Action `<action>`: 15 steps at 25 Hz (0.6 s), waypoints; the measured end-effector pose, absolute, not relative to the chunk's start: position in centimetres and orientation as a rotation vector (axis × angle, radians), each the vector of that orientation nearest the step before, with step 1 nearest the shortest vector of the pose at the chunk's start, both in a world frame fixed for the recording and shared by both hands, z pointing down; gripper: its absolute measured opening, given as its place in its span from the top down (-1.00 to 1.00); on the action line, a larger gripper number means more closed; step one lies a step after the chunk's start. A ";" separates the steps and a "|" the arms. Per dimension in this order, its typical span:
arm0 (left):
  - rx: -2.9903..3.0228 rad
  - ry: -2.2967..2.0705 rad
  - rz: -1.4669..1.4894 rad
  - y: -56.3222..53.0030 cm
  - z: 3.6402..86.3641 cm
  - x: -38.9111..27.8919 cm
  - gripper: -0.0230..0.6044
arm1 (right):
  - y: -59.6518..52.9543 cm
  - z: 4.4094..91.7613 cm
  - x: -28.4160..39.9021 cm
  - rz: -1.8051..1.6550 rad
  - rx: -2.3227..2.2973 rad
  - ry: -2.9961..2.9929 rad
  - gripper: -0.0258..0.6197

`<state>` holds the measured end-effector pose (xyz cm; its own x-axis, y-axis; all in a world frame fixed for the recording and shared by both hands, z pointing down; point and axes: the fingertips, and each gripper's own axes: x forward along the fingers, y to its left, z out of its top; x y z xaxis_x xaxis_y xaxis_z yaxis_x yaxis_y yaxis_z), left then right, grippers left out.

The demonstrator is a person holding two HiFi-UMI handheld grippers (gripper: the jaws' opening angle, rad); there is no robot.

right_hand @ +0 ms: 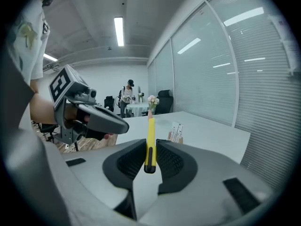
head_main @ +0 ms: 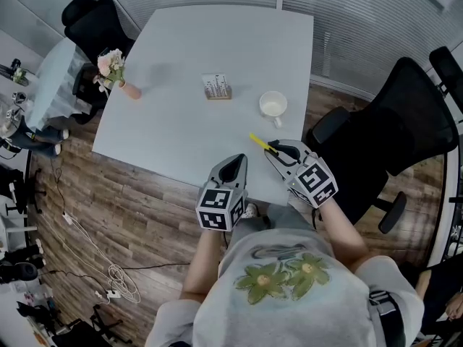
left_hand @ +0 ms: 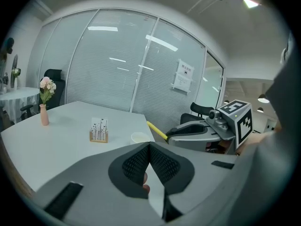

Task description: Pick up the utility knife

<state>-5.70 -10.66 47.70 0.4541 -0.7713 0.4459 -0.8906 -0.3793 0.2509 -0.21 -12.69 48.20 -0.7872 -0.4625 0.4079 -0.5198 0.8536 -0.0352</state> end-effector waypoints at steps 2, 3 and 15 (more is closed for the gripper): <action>2.261 -1.388 0.352 -10.6 47.6 -5.5 0.92 | -12.7 47.7 -0.1 0.185 0.753 -2.642 0.70; 2.263 -1.386 0.350 -10.6 47.5 -5.3 0.92 | -12.7 47.5 -0.1 0.167 0.766 -2.637 0.70; 2.290 -1.363 0.339 -10.6 46.9 -4.5 0.92 | -12.8 45.0 -0.5 0.045 0.863 -2.619 0.70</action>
<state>-4.49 -10.64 46.94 0.4812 -0.7653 0.4276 -0.8764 -0.4096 0.2532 -0.45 -12.78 44.96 -0.7387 -0.5664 0.3654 -0.5788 0.8109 0.0870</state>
